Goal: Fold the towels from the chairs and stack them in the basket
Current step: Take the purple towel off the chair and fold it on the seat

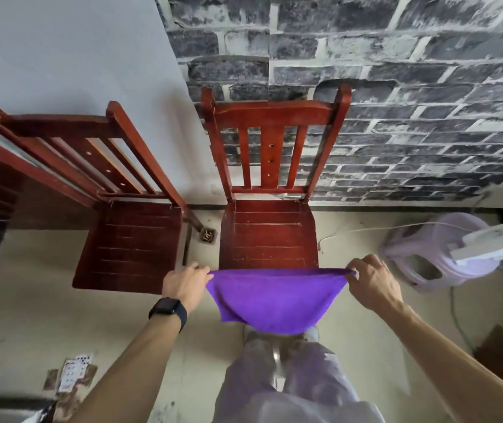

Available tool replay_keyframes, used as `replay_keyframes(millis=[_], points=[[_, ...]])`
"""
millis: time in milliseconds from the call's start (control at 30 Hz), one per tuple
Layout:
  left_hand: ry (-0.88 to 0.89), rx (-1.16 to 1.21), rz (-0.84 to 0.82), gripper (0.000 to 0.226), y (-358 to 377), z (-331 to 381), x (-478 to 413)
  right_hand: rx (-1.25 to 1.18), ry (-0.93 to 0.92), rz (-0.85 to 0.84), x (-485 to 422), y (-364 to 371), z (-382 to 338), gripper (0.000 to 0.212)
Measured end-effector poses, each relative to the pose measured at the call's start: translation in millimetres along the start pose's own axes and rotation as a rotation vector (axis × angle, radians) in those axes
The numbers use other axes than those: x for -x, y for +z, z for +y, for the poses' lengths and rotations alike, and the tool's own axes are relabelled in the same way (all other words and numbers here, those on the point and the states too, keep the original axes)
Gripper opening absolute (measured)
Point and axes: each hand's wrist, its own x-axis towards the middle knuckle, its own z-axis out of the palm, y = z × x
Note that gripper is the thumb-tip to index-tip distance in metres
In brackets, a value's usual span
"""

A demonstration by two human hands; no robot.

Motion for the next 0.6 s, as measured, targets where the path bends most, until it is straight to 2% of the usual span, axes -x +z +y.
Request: replay_keyframes(millis=[200, 400, 600], points=[[-0.197, 0.229, 0.013, 0.036, 9.1, -12.1, -77.5, -0.038, 0.157, 0.0, -63.0, 18.7, -26.2, 0.024], [-0.329, 0.451, 0.01, 0.033, 51.2, -15.2, -195.1, -0.234, 0.334, 0.011, -168.2, 65.8, -47.0, 0.029], [-0.469, 0.947, 0.048, 0.02, 100.2, -5.3, -290.9, -0.448, 0.42, 0.093, -263.9, 116.7, -48.9, 0.026]])
